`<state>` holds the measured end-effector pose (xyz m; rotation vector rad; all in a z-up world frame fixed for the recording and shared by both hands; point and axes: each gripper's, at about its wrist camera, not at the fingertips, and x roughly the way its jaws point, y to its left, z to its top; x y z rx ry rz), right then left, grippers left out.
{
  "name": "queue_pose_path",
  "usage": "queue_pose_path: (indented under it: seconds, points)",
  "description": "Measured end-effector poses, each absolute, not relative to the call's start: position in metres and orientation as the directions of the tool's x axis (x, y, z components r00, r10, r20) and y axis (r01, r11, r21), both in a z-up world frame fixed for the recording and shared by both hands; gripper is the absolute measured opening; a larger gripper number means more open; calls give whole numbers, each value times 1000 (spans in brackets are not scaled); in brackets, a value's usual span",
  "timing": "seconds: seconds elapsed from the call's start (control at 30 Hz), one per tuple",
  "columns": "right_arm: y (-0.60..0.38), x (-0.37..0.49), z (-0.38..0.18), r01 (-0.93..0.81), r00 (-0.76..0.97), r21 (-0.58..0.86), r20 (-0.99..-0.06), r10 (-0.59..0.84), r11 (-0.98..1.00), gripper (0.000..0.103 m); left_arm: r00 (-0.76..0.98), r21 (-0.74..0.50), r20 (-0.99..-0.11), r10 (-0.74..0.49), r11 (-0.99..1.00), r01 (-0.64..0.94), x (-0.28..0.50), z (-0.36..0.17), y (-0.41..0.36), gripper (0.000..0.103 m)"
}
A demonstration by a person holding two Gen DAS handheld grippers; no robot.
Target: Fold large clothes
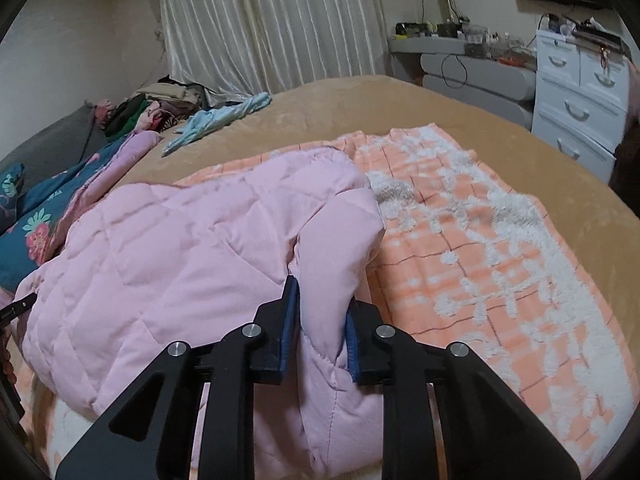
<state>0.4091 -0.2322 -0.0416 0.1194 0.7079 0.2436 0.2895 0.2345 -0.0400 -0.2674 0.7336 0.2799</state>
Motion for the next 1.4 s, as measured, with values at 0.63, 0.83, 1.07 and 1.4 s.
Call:
queue_pose_path:
  seconds: [0.63,0.83,1.07,1.4]
  points:
    - [-241,423,-61,-122,676,232,-693,252,965,82,671,-102,-711,209,914,-393,287,-46,233,49]
    - [-260,404,-57,-75,668,288,-696,262,955,94,661,-113,-721,207,907,-407,273,-40,230,84]
    - [-269,378,-57,-38,648,355,-703,293,934,97,653,-160,-735,180,891,-426,247,-45,227,94]
    - [-273,347,-72,52,614,438,-723,317,897,99,645,-232,-752,137,860,-454,212,-54,227,94]
